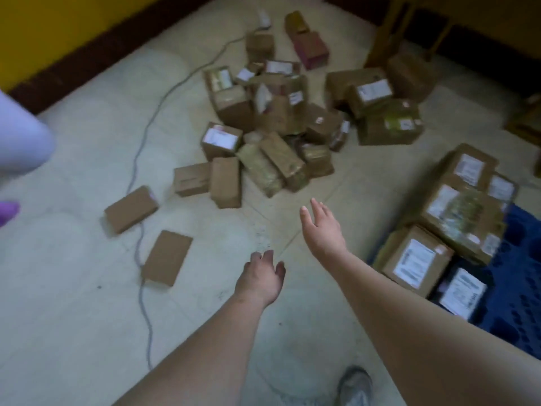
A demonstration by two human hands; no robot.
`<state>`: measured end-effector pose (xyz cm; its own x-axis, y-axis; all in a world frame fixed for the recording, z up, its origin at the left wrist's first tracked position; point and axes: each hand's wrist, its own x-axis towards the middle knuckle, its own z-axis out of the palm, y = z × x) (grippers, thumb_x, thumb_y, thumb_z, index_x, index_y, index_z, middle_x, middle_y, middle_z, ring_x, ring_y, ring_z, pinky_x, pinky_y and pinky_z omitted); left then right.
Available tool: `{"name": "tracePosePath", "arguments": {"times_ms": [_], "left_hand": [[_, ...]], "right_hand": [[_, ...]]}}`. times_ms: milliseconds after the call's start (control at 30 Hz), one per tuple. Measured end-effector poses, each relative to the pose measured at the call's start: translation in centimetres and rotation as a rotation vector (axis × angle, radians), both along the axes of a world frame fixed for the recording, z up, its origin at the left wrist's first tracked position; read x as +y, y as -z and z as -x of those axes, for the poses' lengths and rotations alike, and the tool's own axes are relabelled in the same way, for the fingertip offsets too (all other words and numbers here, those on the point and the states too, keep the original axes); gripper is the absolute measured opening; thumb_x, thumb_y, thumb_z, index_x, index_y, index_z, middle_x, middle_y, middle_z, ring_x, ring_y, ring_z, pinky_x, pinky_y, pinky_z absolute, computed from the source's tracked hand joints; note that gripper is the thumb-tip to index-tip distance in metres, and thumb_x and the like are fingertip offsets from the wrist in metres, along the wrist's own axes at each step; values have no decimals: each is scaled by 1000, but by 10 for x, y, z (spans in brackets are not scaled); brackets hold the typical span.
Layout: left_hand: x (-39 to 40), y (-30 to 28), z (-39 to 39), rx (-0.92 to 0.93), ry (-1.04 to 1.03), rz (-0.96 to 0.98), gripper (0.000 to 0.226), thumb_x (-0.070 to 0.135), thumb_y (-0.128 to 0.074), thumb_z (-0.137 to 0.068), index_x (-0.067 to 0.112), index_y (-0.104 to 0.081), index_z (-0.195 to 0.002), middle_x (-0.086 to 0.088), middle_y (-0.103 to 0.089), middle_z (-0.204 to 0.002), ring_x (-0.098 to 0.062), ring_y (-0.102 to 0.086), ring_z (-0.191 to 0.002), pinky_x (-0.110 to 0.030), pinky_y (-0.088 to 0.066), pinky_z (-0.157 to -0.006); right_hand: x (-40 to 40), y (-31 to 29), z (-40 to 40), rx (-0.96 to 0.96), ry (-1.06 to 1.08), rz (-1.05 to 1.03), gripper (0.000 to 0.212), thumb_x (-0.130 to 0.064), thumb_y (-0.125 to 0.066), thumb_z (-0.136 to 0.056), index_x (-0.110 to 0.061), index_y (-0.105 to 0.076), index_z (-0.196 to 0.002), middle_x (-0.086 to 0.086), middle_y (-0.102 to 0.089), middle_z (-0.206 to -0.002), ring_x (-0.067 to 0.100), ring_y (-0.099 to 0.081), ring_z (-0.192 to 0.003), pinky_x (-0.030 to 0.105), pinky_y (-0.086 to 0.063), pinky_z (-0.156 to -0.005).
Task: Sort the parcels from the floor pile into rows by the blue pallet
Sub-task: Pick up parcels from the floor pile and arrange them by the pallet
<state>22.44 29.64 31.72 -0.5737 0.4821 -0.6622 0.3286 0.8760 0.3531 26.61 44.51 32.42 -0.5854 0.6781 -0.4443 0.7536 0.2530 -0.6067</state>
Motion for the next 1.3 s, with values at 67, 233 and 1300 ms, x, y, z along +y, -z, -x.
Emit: {"name": "tracePosePath", "arguments": {"times_ms": [67, 233, 1300], "left_hand": [[-66, -6, 40, 7, -85, 33, 53, 43, -35, -102, 14, -35, -147, -17, -43, -137, -36, -49, -125, -42, -43, -102], [-211, 5, 121, -66, -271, 133, 53, 41, -33, -103, 10, -35, -146, -19, -46, -139, -34, -49, -127, -38, -42, -104], [-314, 258, 375, -552, -2009, -285, 50, 51, -61, -91, 6, -54, -112, -14, -62, -102, -29, -66, -83, -41, -60, -78]], "right_hand": [[-63, -9, 56, 20, -116, 22, 60, -51, -30, -102, -22, -29, -154, 3, -26, -161, 23, -22, -148, 39, -19, -120], [-192, -18, 181, 19, -318, 76, 59, -51, -28, -103, -21, -28, -154, 4, -27, -160, 25, -23, -147, 40, -20, -120], [-271, 252, 448, -276, -113, 249, 44, -52, -54, -92, -10, -58, -103, 14, -61, -111, 24, -59, -90, 31, -44, -76]]}}
